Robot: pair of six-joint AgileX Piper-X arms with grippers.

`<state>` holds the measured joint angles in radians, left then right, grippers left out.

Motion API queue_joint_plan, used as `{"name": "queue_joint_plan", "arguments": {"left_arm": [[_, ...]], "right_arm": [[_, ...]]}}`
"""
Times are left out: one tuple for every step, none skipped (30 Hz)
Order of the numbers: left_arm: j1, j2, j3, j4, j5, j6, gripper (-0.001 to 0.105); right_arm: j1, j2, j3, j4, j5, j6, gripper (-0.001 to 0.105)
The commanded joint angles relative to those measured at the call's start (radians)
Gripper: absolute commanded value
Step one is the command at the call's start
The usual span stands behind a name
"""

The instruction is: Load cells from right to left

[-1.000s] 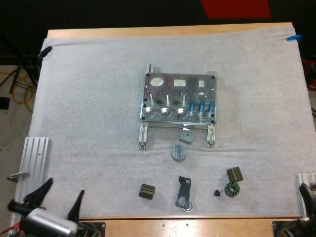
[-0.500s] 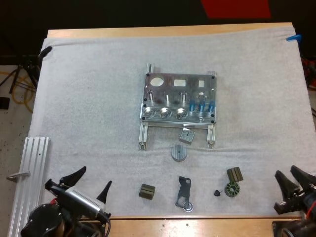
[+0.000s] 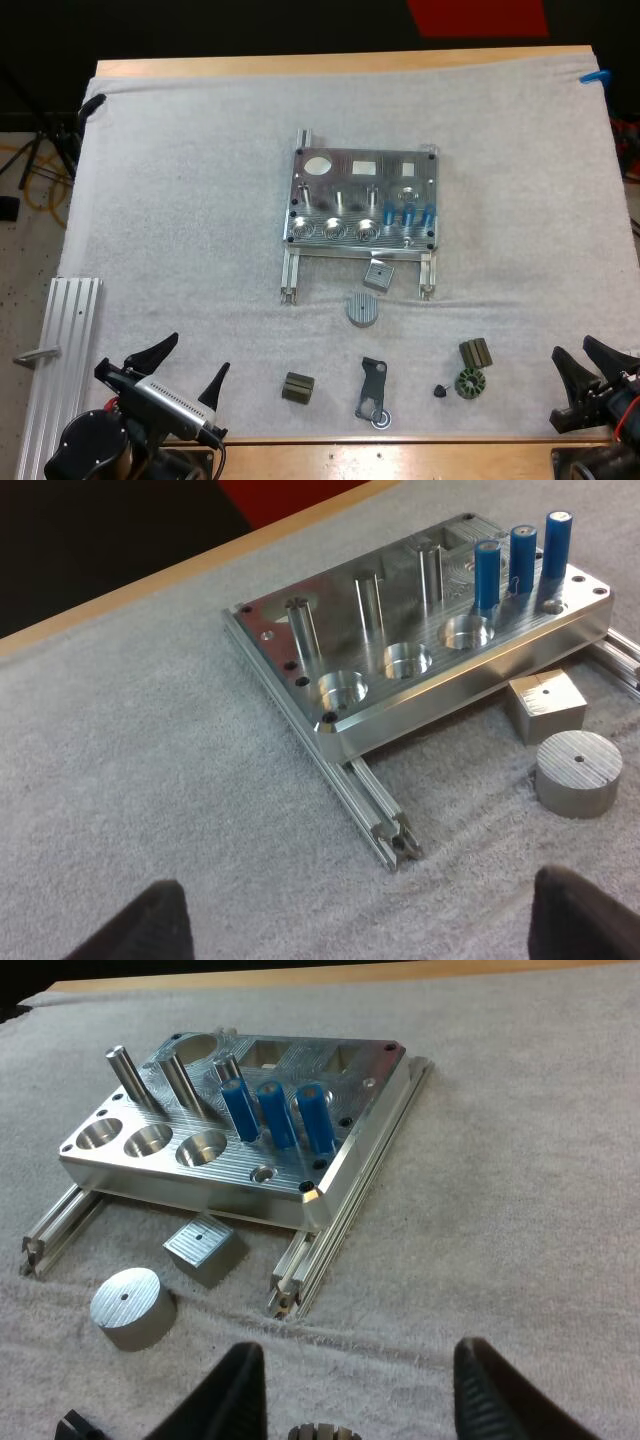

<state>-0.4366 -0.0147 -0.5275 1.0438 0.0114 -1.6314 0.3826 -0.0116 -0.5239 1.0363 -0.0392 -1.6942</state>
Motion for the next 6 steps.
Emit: {"name": "queue_joint_plan", "arguments": {"left_arm": [[0.001,-0.135,0.001,-0.005,0.002,-0.002,0.068],[0.001,-0.135,0.001,-0.005,0.002,-0.002,0.068],[0.001,-0.135,0.001,-0.005,0.002,-0.002,0.068],[0.001,-0.135,0.001,-0.005,0.002,-0.002,0.068],[0.001,-0.135,0.001,-0.005,0.002,-0.002,0.068],[0.001,-0.135,0.001,-0.005,0.002,-0.002,0.068]], "right_arm": [[0.000,-0.039,-0.001,-0.011,-0.009,-0.014,0.043],[0.000,-0.039,-0.001,-0.011,-0.009,-0.014,0.043],[0.000,-0.039,-0.001,-0.011,-0.009,-0.014,0.043],[0.000,-0.039,-0.001,-0.011,-0.009,-0.014,0.043],[0.000,-0.039,-0.001,-0.011,-0.009,-0.014,0.043],[0.000,-0.039,-0.001,-0.011,-0.009,-0.014,0.043]]}}
